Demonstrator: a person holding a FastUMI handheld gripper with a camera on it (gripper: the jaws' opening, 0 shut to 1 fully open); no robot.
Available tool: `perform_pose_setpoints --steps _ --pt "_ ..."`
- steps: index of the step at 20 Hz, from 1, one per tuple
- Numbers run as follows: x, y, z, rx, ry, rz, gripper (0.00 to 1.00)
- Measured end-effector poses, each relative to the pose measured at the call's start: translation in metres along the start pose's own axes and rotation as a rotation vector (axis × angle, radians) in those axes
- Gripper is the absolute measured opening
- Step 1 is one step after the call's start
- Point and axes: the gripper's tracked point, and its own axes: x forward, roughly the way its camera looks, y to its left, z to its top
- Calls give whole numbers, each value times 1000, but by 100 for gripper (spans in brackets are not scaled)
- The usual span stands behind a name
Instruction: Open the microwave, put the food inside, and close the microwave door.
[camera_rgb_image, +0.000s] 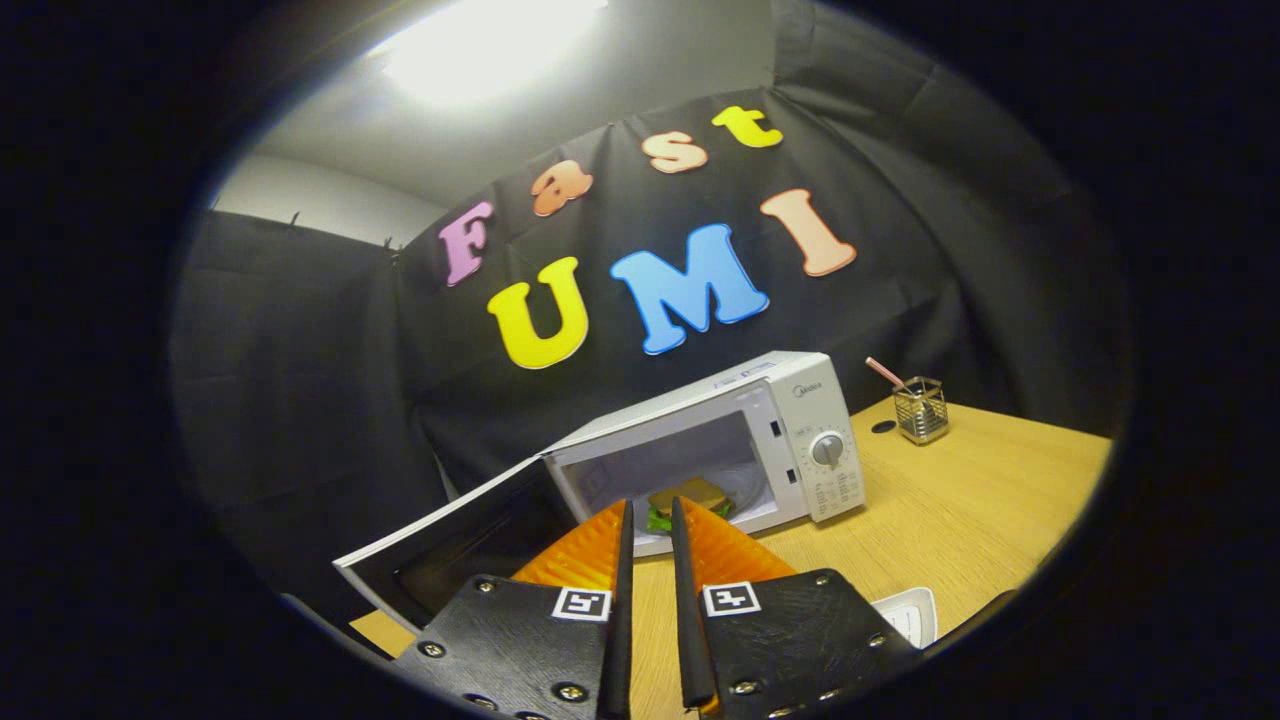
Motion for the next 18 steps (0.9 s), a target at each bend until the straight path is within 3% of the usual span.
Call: perform_pose_setpoints --steps 9,15,17,18 --pt "-70 126 8 -230 -42 208 19" --pt "-84 191 -4 -263 -55 327 19" --pt "-84 208 -21 -263 -28 363 5" --pt "-80 221 -31 -257 -14 377 6"
